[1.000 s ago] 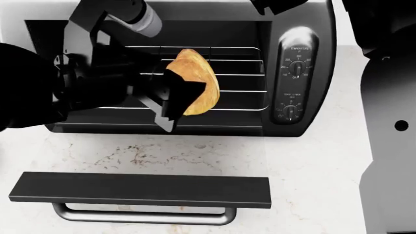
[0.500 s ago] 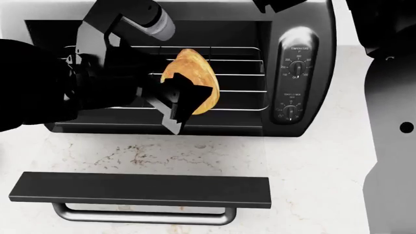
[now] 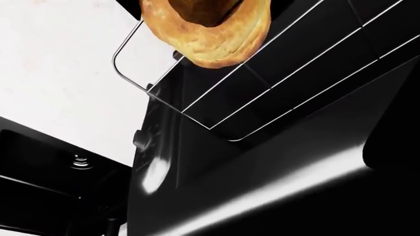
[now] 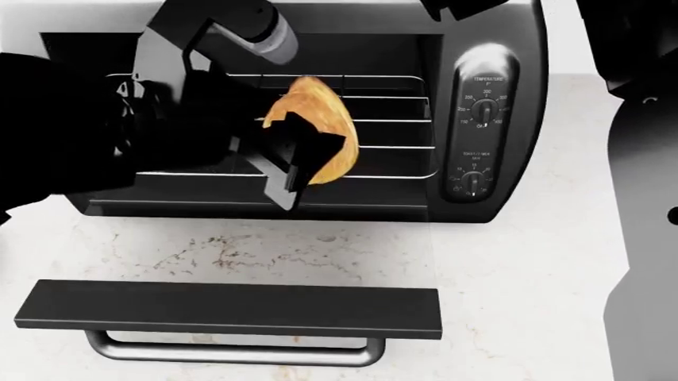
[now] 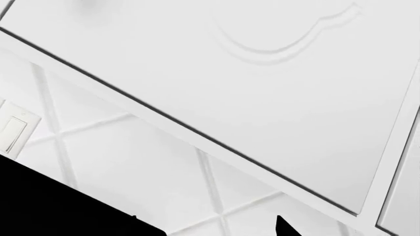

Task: Pick the bread from the rack and place it on the plate on the counter.

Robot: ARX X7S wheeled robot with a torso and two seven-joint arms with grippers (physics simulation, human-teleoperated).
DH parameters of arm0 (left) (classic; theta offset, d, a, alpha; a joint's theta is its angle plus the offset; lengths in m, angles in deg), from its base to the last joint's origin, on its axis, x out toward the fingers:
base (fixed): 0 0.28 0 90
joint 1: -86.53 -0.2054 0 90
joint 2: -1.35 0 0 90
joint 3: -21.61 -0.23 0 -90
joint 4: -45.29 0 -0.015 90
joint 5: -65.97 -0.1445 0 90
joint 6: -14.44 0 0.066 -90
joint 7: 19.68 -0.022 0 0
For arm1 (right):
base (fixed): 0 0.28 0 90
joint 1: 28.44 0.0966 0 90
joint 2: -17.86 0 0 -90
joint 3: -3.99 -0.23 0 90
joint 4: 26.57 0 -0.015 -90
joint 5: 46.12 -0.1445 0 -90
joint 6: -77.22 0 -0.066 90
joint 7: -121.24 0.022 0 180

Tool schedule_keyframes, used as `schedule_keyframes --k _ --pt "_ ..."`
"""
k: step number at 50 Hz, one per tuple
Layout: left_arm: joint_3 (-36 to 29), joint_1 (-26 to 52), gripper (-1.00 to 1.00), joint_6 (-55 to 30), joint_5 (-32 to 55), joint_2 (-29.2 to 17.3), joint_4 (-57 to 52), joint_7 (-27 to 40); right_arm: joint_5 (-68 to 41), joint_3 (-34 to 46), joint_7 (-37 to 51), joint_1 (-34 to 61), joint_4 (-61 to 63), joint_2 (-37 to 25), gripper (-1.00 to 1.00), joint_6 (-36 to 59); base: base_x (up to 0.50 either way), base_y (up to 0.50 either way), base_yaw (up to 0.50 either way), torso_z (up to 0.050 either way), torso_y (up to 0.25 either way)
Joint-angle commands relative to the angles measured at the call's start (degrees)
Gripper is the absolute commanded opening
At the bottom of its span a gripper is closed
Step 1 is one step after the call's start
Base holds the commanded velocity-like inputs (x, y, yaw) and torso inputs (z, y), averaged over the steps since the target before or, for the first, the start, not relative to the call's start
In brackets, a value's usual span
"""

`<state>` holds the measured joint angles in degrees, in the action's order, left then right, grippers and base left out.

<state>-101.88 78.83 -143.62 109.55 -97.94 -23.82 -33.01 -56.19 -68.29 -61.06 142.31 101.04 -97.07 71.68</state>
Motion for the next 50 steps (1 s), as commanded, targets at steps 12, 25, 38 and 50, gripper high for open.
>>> schedule_keyframes --k 12,25,38,50 --pt "9.28 0.70 -1.00 -7.36 6.99 -2.20 -13.07 7.89 0.92 -1.45 -0.58 -1.11 -1.10 0.95 1.00 -1.68 0.00 0.00 0.00 0.000 0.000" --pt "26.16 -5.35 -1.00 -21.53 25.43 -7.71 -32.97 29.01 0.72 -1.97 -0.29 -2.45 -0.75 1.06 1.00 -2.34 0.00 0.00 0.00 0.000 0.000" --pt "25.22 0.45 -1.00 -20.86 41.51 -16.53 -28.94 43.50 0.37 -2.14 -0.06 -2.39 0.22 1.33 1.00 -1.23 0.00 0.00 0.00 0.000 0.000" --pt "19.57 6.75 -1.00 -18.88 61.05 -24.33 -25.79 61.54 -0.05 -2.79 -0.02 -2.58 1.25 1.43 1.00 -0.53 0.00 0.00 0.00 0.000 0.000"
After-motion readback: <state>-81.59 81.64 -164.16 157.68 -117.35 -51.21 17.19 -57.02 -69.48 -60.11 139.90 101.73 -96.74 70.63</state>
